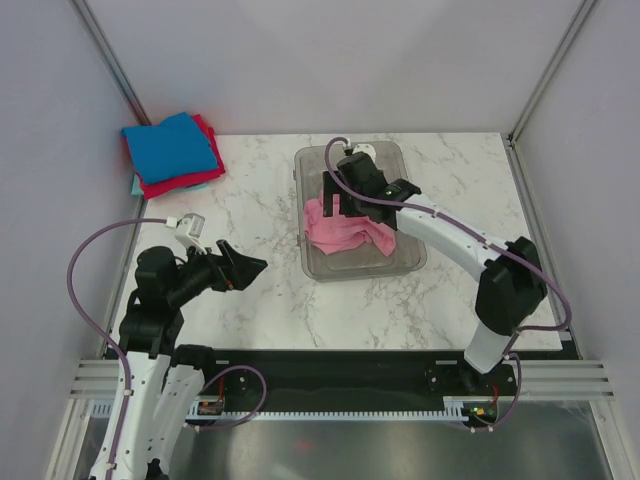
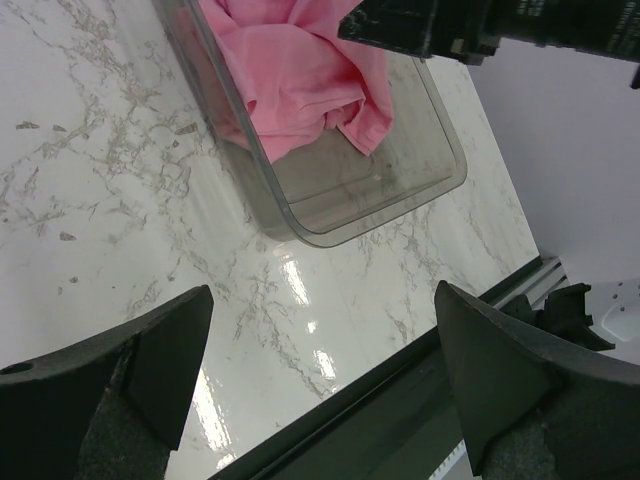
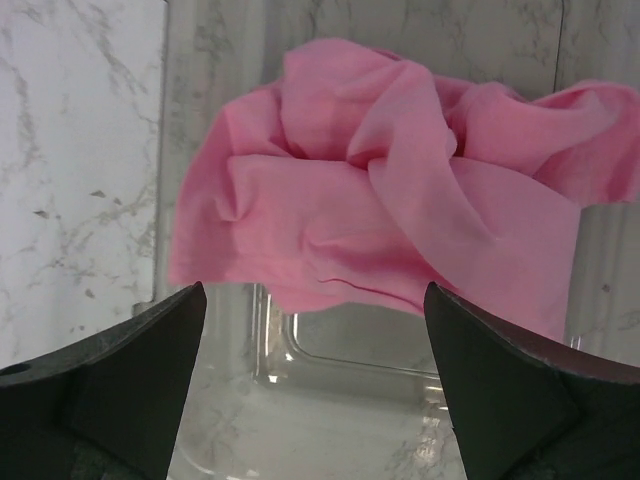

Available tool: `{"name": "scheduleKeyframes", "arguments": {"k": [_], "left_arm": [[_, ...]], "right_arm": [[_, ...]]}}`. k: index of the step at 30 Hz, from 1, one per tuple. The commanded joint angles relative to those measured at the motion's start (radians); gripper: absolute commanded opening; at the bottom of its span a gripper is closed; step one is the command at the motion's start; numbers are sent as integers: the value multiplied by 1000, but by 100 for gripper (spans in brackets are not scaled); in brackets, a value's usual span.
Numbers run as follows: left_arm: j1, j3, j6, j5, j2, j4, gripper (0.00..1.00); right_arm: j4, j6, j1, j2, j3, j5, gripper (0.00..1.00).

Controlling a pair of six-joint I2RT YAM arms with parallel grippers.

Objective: Fold and stack the t-shirts

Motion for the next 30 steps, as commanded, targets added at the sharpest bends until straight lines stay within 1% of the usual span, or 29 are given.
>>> {"name": "scheduleKeyframes", "arguments": {"k": [1, 5, 10, 12, 13, 15, 16, 17, 19, 20, 22, 23, 25, 26, 28, 29, 30], "left_arm": [[-5, 1, 42, -3, 5, 16, 100], [-4, 3, 44, -2, 6, 19, 100], [-4, 3, 44, -6, 5, 19, 99], [-4, 1, 44, -6, 9, 19, 100], [-4, 1, 44, -8, 8, 18, 100], [-4, 1, 44, -10, 11, 18, 100], [-3, 3, 44, -11, 11, 18, 100], [-3, 3, 44, -11, 12, 18, 100], [-3, 1, 44, -17, 14, 18, 100], [-3, 1, 44, -19, 14, 18, 100], [-3, 1, 44, -39, 14, 15, 100], [-3, 1, 41, -52, 14, 12, 100], [-1, 8, 42, -88, 20, 6, 100], [-3, 15, 45, -95, 26, 4, 100], [-3, 29, 45, -111, 64, 4, 100], [-3, 50, 45, -115, 87, 4, 100], [-4, 61, 44, -120, 107, 12, 100]], "right_arm": [[-49, -8, -31, 94, 73, 18, 98], [-109, -5, -39, 191, 122, 81, 98], [-153, 6, -42, 323, 174, 101, 98], [-163, 3, -42, 373, 190, 86, 98], [-163, 3, -42, 389, 193, 70, 96], [-163, -6, -42, 419, 199, 64, 82], [-163, -12, -44, 427, 202, 63, 72], [-161, -20, -44, 436, 204, 63, 45], [-161, -31, -45, 443, 207, 55, 23], [-164, -34, -47, 432, 211, 44, 0], [-172, -52, -48, 397, 228, 50, 0], [-184, -60, -51, 343, 239, 53, 0], [-216, -78, -56, 277, 303, 72, 0], [-259, -84, -61, 209, 334, 84, 0], [-310, -106, -67, 136, 436, 136, 0], [-356, -112, -68, 57, 467, 157, 0], [-379, -117, -73, 18, 516, 199, 0]]}}
